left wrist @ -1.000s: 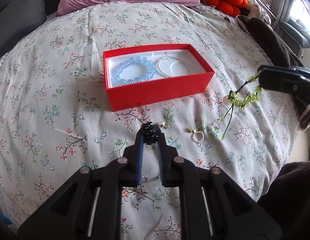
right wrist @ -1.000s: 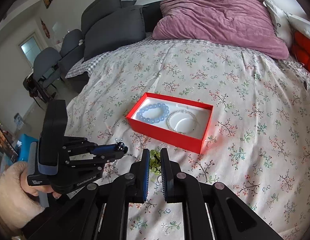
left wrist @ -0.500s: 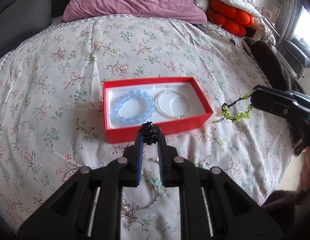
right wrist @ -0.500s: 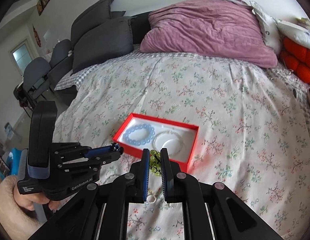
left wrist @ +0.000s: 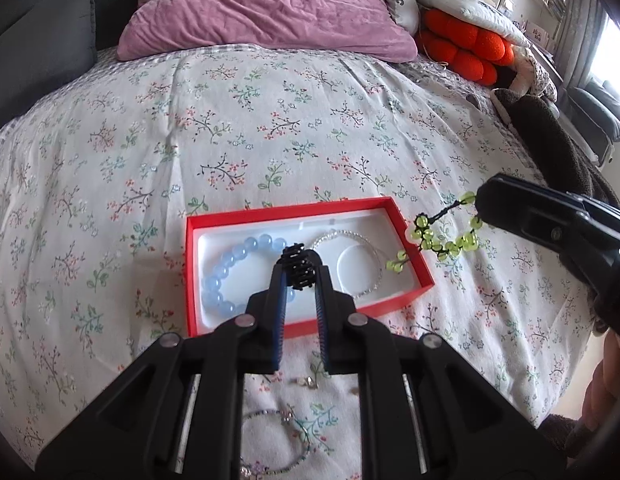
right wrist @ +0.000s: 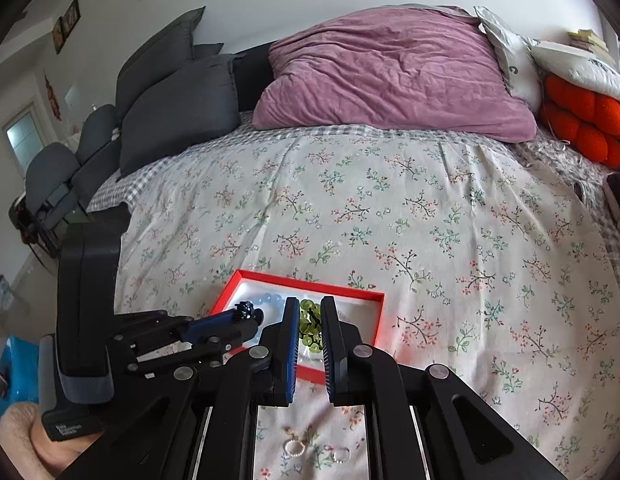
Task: Organize jewelry
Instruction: 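Carry the clip and green charm into the red box and release both, then withdraw both open tools from the red box, then move the left tool to the thin beaded bracelet while the right tool approaches a silver ring, then grasp the small gold charm with the left tool while the right tool grasps the silver ring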
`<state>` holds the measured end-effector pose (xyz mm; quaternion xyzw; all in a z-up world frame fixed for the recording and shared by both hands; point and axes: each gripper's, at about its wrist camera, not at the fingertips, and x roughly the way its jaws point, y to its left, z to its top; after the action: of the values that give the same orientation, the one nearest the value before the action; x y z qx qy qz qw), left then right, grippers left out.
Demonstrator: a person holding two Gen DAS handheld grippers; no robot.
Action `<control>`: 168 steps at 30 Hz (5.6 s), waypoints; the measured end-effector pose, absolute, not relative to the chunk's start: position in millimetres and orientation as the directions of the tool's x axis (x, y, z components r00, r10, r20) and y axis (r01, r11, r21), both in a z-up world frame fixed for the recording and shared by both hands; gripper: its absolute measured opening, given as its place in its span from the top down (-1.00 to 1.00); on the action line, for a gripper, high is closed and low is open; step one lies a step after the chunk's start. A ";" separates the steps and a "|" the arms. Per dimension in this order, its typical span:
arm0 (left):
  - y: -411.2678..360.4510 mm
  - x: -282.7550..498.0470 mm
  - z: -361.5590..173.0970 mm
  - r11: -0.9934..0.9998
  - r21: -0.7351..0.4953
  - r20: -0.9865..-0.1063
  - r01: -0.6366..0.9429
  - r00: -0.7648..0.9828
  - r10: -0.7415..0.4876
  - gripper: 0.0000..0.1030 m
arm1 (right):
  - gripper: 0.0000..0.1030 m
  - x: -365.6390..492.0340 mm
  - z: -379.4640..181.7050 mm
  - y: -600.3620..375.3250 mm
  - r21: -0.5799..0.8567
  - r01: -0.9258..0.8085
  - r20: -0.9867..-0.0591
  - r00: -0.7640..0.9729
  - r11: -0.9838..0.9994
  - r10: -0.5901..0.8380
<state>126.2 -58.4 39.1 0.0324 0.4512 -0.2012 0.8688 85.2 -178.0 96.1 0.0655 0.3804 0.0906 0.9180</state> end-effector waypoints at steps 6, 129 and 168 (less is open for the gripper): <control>-62.1 140.0 22.7 0.924 -0.113 -0.804 0.365 0.513 -0.301 0.70 | 0.80 102.4 80.7 -178.2 0.208 -0.089 -0.695 0.687 0.974 0.211; 17.6 13.2 -43.4 0.834 -0.005 -0.885 0.551 0.386 -0.261 0.31 | -0.36 33.2 -54.0 -162.6 -0.006 -0.342 -0.886 0.437 0.940 0.154; 18.4 9.6 -19.8 0.825 0.003 -0.849 0.564 0.438 -0.296 0.96 | 0.66 30.7 -27.4 -160.6 0.027 -0.365 -0.858 0.469 0.931 0.208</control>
<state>9.6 18.4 -19.8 0.1448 0.4634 -0.2575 0.8355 30.7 -160.6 -27.4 -0.0802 0.4872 0.1680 0.8532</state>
